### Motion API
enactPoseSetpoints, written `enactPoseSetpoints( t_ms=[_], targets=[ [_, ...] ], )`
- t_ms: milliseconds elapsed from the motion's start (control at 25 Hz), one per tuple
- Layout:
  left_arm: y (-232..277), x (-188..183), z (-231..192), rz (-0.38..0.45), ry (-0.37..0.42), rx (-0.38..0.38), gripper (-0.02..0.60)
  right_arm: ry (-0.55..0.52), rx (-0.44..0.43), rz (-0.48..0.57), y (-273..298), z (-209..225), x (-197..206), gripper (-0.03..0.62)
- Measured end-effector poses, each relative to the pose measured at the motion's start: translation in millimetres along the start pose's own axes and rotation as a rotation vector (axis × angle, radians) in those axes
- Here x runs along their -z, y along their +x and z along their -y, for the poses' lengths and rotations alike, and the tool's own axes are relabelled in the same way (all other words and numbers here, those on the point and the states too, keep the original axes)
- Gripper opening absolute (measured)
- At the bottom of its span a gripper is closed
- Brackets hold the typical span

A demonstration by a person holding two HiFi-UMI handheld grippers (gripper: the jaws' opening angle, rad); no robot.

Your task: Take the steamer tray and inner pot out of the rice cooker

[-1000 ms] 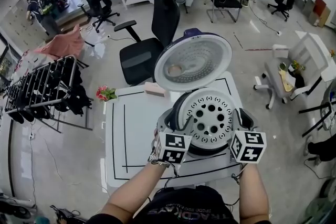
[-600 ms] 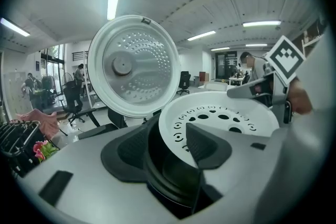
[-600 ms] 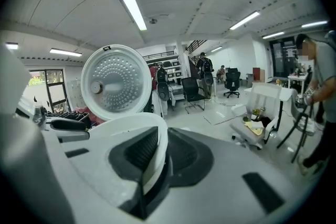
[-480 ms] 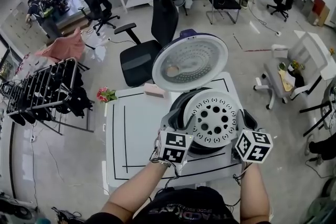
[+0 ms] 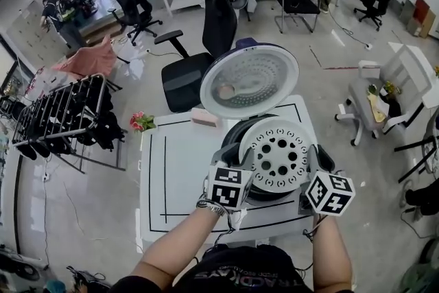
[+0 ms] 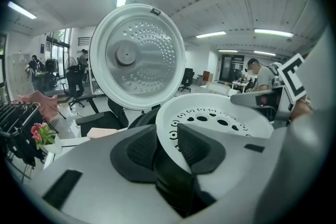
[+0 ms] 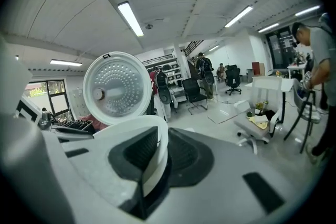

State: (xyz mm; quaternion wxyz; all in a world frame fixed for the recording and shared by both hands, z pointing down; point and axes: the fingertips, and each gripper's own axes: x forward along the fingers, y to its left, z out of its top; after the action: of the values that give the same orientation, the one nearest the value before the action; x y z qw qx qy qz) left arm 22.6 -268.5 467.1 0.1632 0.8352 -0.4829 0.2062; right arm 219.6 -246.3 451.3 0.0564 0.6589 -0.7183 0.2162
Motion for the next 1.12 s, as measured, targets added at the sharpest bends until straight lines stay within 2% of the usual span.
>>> enactPoseSetpoints(
  t_ms=[280, 600, 880, 1120],
  targets=[
    [-9, -3, -3, 0.056, -0.036, -0.062, 0.109, 0.068, -0.037, 0.006, -2, -3, 1, 0.063],
    [-35, -20, -11, 0.181, -0.065, -0.127, 0.091, 0.036, -0.071, 0.038, -11, -20, -9, 0.060],
    [-71, -29, -39, 0.247, -0.084, -0.173, 0.089, 0.011, -0.129, 0.075, -16, -63, -25, 0.059],
    [-115, -17, -96, 0.284, -0.124, -0.281, 0.089, -0.039, -0.235, 0.093, -10, -137, -29, 0.060]
  ],
)
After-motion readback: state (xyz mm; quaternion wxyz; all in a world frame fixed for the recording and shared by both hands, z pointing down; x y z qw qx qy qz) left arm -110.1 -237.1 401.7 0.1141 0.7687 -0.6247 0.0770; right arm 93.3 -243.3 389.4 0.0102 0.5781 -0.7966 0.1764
